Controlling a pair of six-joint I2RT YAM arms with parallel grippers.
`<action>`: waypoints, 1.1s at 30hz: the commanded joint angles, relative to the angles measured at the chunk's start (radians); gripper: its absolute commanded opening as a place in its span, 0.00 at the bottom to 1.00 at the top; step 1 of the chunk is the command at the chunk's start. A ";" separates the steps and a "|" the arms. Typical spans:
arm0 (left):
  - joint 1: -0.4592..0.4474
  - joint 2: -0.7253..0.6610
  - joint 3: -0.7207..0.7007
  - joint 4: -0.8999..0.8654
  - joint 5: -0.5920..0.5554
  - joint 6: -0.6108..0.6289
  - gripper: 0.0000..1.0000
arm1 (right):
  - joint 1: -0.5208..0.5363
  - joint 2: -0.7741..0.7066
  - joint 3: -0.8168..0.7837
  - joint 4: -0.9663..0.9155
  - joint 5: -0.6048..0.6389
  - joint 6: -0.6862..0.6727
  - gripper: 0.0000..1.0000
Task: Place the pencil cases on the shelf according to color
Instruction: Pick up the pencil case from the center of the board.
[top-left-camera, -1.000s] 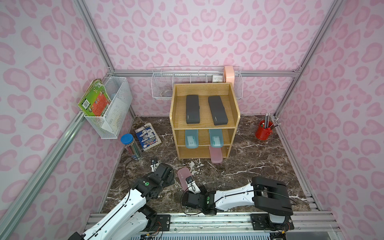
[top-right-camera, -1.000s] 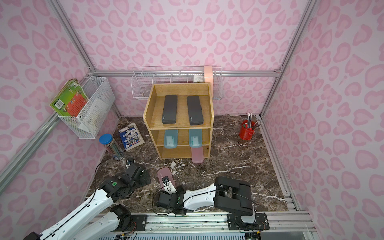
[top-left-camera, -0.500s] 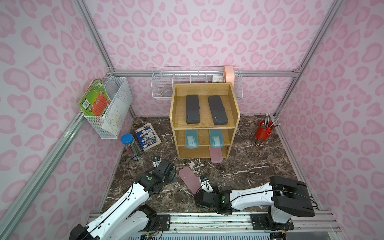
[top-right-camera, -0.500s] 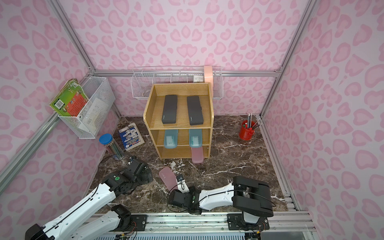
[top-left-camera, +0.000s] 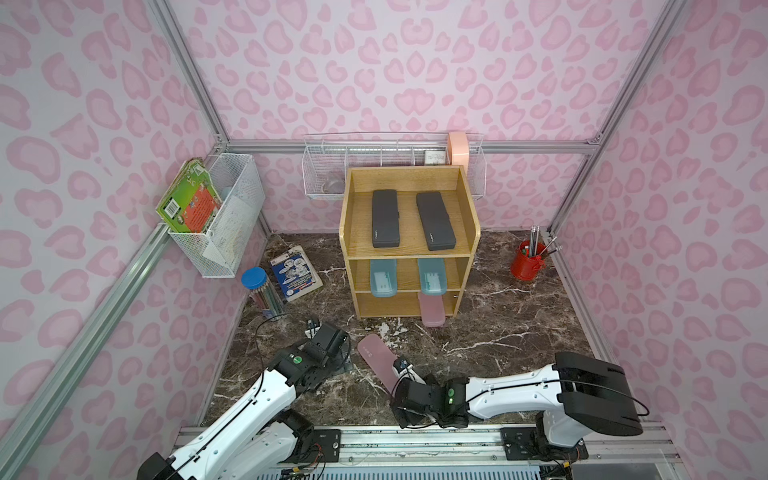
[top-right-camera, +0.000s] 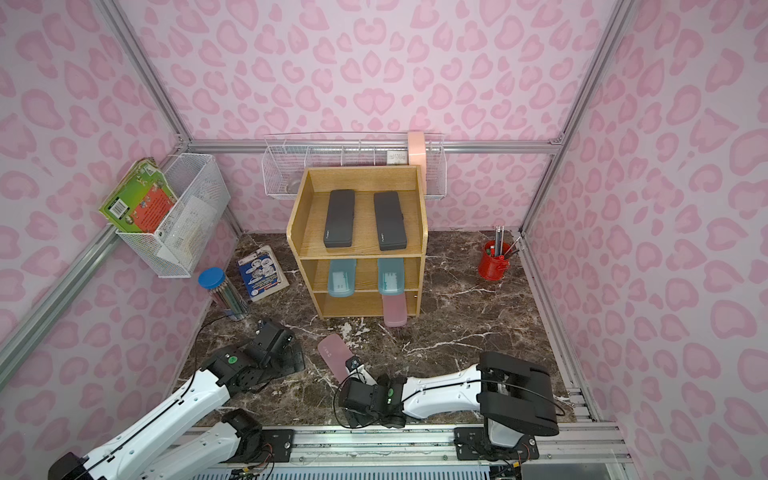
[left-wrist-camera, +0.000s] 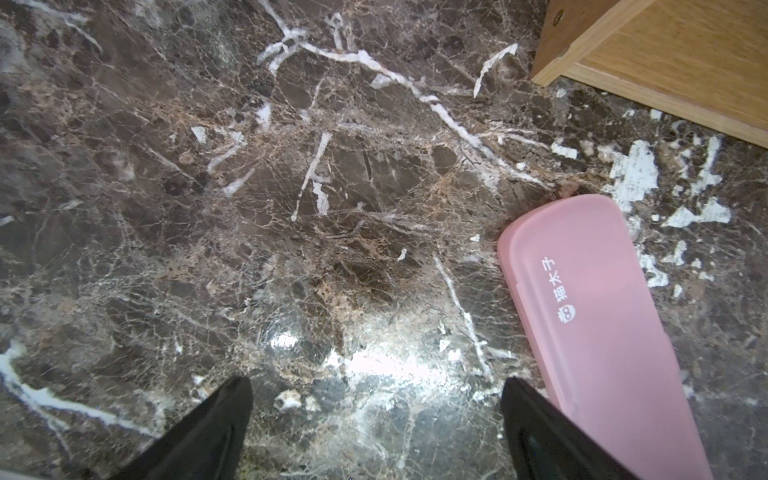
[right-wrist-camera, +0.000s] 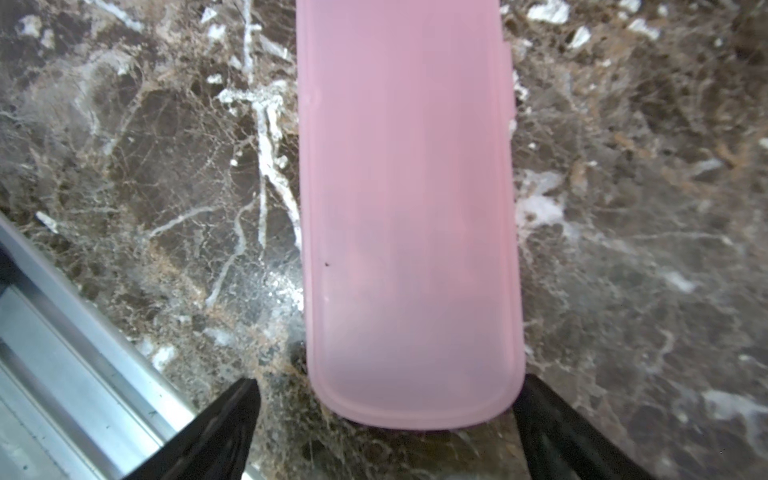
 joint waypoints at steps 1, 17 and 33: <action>0.001 -0.001 0.029 -0.033 -0.020 0.024 0.98 | -0.037 -0.037 -0.082 0.120 -0.070 -0.083 0.97; 0.001 0.004 0.036 -0.012 -0.046 0.048 0.98 | -0.087 0.014 -0.099 0.174 -0.092 -0.202 0.98; 0.001 -0.025 0.027 -0.032 -0.069 0.051 0.98 | -0.026 0.137 -0.054 0.132 0.053 -0.109 0.72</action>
